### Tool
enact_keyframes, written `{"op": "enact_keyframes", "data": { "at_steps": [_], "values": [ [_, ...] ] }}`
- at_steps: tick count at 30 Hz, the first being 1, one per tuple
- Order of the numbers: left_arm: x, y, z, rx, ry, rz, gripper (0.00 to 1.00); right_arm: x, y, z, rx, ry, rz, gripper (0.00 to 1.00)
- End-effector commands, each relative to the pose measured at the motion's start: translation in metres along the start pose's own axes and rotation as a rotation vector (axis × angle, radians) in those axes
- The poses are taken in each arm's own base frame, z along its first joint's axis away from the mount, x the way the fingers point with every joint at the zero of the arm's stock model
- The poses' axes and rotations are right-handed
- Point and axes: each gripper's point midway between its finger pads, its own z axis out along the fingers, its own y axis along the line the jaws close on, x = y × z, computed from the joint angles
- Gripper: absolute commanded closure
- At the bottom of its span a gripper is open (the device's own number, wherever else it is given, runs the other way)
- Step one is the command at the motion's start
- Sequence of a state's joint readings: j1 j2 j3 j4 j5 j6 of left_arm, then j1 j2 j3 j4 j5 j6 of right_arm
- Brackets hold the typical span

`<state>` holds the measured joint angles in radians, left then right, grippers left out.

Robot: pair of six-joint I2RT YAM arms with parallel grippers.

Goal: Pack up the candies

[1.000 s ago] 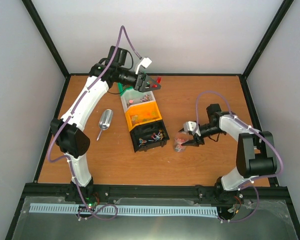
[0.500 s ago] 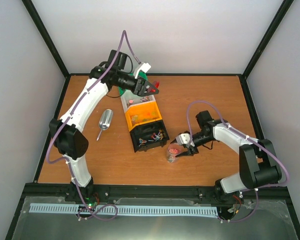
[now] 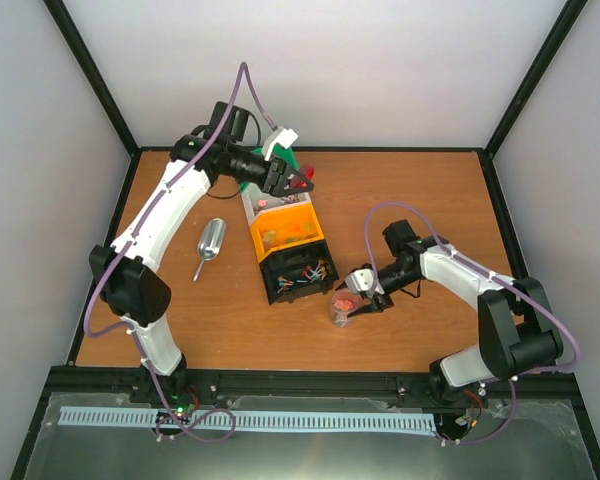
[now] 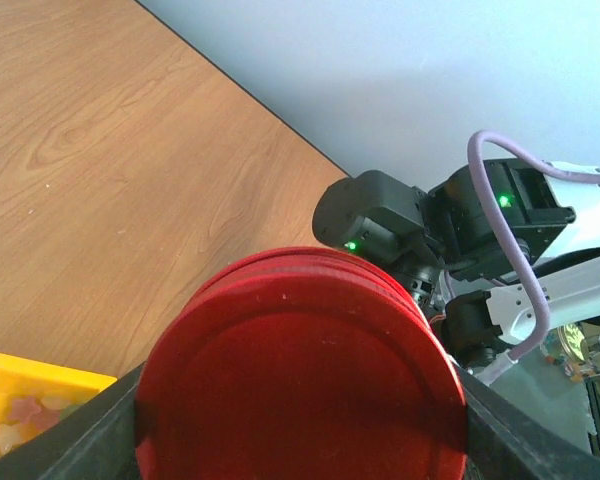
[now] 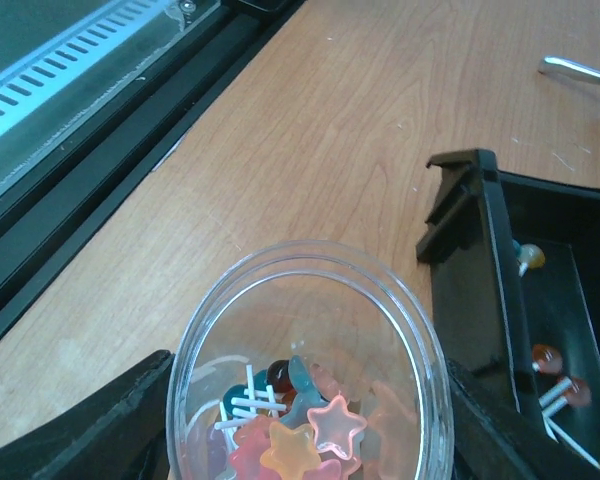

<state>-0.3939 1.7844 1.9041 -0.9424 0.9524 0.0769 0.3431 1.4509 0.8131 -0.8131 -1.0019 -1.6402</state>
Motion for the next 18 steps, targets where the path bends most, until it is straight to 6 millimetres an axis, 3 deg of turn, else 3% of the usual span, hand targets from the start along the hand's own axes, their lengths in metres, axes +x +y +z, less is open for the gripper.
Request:
{"op": "enact_keyframes", "data": {
  "at_steps": [1, 7, 18],
  "values": [
    [-0.002, -0.010, -0.011, -0.004, -0.015, 0.043, 0.40, -0.011, 0.001, 0.017, -0.040, 0.011, -0.025, 0.42],
    [0.004, -0.011, -0.015, -0.016, -0.007, 0.046, 0.40, -0.020, -0.013, 0.033, -0.048, -0.014, -0.037, 0.41],
    [0.025, -0.011, -0.032, -0.071, 0.007, 0.053, 0.40, -0.019, -0.045, 0.062, -0.051, -0.025, -0.025, 0.38]
  ]
}}
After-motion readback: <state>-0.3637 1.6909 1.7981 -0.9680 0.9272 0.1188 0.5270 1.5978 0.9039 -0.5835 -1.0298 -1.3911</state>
